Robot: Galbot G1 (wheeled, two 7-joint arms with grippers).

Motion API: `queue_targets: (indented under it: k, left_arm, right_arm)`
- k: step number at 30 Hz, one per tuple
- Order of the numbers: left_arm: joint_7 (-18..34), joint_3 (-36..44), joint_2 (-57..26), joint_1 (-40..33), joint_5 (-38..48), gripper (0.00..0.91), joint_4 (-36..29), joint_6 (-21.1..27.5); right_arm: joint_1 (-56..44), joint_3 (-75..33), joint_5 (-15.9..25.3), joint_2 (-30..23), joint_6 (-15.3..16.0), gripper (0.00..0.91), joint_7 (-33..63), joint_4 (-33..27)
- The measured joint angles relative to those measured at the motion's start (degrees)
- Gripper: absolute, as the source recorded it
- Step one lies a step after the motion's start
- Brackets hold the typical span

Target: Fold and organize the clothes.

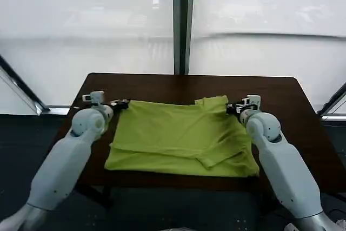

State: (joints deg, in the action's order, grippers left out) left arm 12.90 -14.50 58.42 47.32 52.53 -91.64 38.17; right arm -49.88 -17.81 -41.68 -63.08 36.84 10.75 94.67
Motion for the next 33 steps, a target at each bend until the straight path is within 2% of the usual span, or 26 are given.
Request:
queue_targets:
  k: [3, 7, 18, 26, 33]
  left_arm:
    - [0.04, -1.49, -0.77, 1.77, 0.69, 0.078, -2.15, -0.05]
    - [0.04, -4.00, -1.77, 4.76, 1.58, 0.078, -5.70, -0.34]
    - [-0.07, -11.11, -3.61, 14.39, 2.72, 0.078, -16.67, -1.04]
    - [-0.56, -14.67, -3.17, 21.27, 0.60, 0.078, -24.17, -1.85]
    - [-1.89, -16.62, -2.38, 27.32, -1.57, 0.078, -28.55, -2.38]
  right_arm:
    - [-0.68, -0.44, 0.28, 0.06, -2.81, 0.010, -0.94, 0.73]
    - [-1.63, -1.05, 1.05, 0.24, -4.13, 0.010, -1.30, 1.80]
    - [-7.69, -4.35, 3.79, 2.06, -4.82, 0.010, -2.66, 9.44]
    - [-17.25, -8.19, 7.93, 2.53, -5.83, 0.010, -4.48, 18.17]
    - [-24.73, -10.62, 9.47, 2.79, -5.75, 0.010, -4.60, 23.91]
